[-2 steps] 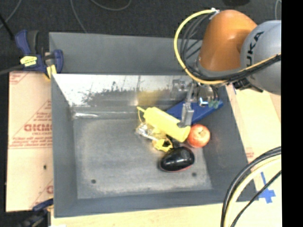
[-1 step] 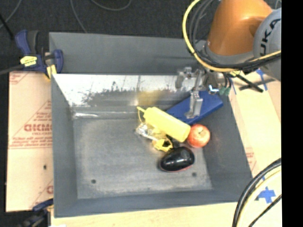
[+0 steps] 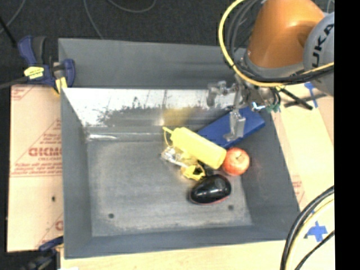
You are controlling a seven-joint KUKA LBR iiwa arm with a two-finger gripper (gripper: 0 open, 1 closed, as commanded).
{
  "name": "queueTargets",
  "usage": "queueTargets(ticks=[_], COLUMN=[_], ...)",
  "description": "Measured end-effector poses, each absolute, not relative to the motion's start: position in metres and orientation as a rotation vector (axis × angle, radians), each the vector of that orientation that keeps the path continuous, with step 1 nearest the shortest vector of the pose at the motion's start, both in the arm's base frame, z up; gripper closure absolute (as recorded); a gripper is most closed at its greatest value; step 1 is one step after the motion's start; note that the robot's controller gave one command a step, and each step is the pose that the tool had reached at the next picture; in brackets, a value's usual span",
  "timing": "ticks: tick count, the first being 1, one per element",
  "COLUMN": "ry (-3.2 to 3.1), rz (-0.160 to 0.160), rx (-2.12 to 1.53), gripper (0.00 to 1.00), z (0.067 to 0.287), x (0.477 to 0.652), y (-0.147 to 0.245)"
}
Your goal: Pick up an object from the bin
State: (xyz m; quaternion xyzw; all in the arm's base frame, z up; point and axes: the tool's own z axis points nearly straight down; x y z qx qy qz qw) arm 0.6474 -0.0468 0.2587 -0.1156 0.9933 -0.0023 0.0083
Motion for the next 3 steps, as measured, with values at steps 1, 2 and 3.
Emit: queueTargets(ticks=[1,2,3], ry=[3.112,3.125,3.107], rz=[-0.002,-0.001,-0.004], rx=[-0.402,-0.142,-0.377], gripper=[0.00,0.00,0.00], z=[0.220,0.198,0.165], x=[0.650,0.647,0.636], y=[-0.033,-0.016,-0.019])
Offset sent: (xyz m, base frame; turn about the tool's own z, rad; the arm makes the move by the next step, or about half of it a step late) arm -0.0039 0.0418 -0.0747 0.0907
